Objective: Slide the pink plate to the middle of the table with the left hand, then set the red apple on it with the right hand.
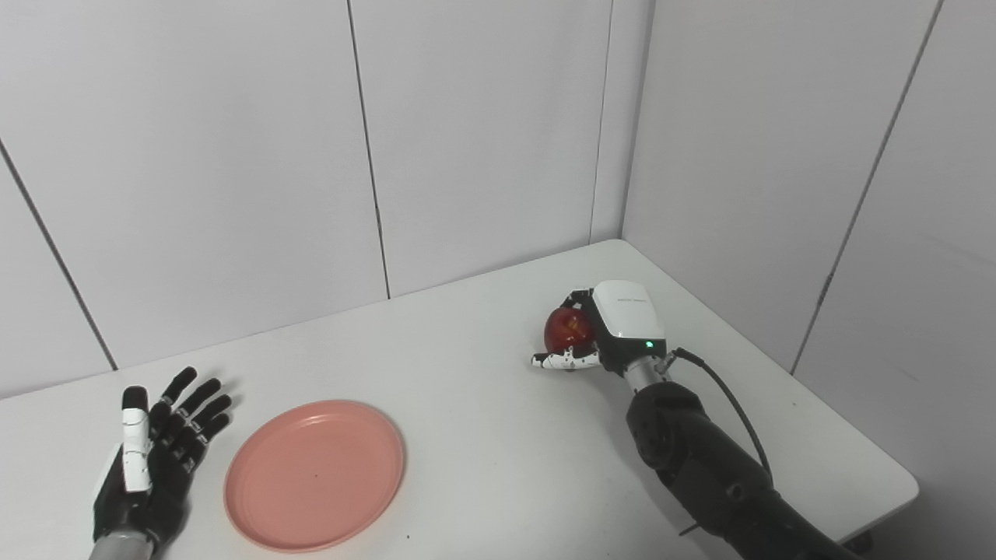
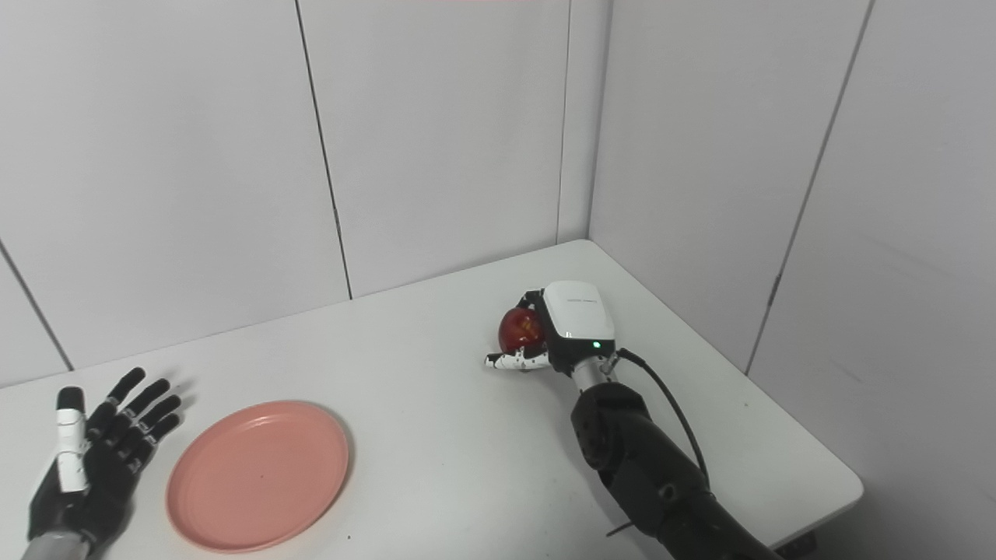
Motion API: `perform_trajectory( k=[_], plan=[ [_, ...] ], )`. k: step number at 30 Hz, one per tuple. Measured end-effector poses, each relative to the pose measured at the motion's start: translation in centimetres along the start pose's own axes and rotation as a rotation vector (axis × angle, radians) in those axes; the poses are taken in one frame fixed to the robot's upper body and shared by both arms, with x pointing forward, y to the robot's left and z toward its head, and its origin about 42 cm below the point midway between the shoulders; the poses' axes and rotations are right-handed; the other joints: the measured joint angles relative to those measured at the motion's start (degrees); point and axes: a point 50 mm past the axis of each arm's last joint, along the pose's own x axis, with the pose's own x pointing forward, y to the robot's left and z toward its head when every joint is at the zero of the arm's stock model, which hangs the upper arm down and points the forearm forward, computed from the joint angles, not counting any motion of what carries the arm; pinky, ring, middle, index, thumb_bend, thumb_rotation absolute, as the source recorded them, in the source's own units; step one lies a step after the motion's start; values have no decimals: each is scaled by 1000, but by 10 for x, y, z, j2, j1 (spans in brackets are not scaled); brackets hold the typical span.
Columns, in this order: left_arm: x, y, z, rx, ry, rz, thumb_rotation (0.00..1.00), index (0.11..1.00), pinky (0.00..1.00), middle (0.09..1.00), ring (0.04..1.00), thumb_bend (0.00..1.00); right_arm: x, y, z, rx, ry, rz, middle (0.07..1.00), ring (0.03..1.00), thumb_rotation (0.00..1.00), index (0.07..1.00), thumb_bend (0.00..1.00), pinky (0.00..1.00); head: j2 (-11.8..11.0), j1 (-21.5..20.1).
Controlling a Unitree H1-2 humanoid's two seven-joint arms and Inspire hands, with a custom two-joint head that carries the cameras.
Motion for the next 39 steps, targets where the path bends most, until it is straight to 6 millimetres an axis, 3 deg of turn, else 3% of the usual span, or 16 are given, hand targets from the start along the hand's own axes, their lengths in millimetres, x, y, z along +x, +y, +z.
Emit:
perform_trajectory(
  k=[13,22,39],
  plan=[
    [-1,-1,0,0,3,-4,926,867,865,850,824,838,-3,-3,7,25,-25,27,296,204,162,488,505,149,-2,4],
    [-2,-10,-3,0,-1,1,909,853,826,832,805,845,-3,-16,20,41,-79,10,317,224,167,489,504,165,-14,63],
    [-3,-20,-6,-16,-8,6,929,860,819,832,799,820,2,-40,45,79,-194,-57,278,187,163,487,505,134,-15,65]
  ],
)
